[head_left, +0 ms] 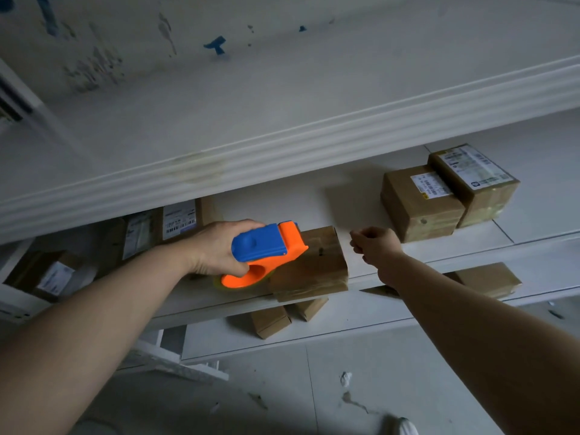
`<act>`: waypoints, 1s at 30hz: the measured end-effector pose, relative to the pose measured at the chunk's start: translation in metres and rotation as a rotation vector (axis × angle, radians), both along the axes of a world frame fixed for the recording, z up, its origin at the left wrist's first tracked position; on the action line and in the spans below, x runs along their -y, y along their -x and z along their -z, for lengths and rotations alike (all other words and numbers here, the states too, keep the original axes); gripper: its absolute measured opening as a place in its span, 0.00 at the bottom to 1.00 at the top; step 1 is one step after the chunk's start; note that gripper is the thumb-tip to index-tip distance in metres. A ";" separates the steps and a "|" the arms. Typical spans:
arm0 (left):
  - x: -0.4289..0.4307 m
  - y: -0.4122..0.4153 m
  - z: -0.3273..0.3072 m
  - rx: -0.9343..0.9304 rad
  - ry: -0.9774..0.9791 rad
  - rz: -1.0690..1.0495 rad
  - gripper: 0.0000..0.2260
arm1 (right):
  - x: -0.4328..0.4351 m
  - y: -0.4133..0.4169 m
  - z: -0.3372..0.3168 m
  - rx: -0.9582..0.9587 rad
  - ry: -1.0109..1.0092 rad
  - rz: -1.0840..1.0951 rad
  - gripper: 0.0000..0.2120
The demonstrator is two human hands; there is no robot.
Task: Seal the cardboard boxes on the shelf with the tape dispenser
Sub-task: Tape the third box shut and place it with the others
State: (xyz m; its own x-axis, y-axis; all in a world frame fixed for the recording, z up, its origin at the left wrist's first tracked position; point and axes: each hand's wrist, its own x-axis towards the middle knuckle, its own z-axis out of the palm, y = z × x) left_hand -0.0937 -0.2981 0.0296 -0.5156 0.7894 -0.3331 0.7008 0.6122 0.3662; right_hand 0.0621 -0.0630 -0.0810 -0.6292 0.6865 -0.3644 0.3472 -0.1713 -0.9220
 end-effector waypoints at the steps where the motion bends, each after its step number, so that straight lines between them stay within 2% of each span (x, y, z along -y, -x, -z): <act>1: -0.002 0.001 -0.001 -0.017 0.004 0.014 0.34 | 0.001 -0.001 0.001 0.002 -0.006 0.007 0.08; 11: -0.015 0.002 -0.003 -0.056 0.038 0.066 0.35 | -0.002 -0.002 0.002 0.019 -0.039 0.020 0.08; 30: -0.032 -0.001 -0.005 -0.169 0.117 0.119 0.36 | -0.003 0.003 0.025 0.017 0.019 0.047 0.05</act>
State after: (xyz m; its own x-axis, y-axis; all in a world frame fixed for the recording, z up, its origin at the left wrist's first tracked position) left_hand -0.0923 -0.2660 0.0345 -0.4772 0.8092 -0.3427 0.8161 0.5527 0.1687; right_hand 0.0590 -0.0596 -0.1059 -0.5902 0.7079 -0.3880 0.3543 -0.2048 -0.9124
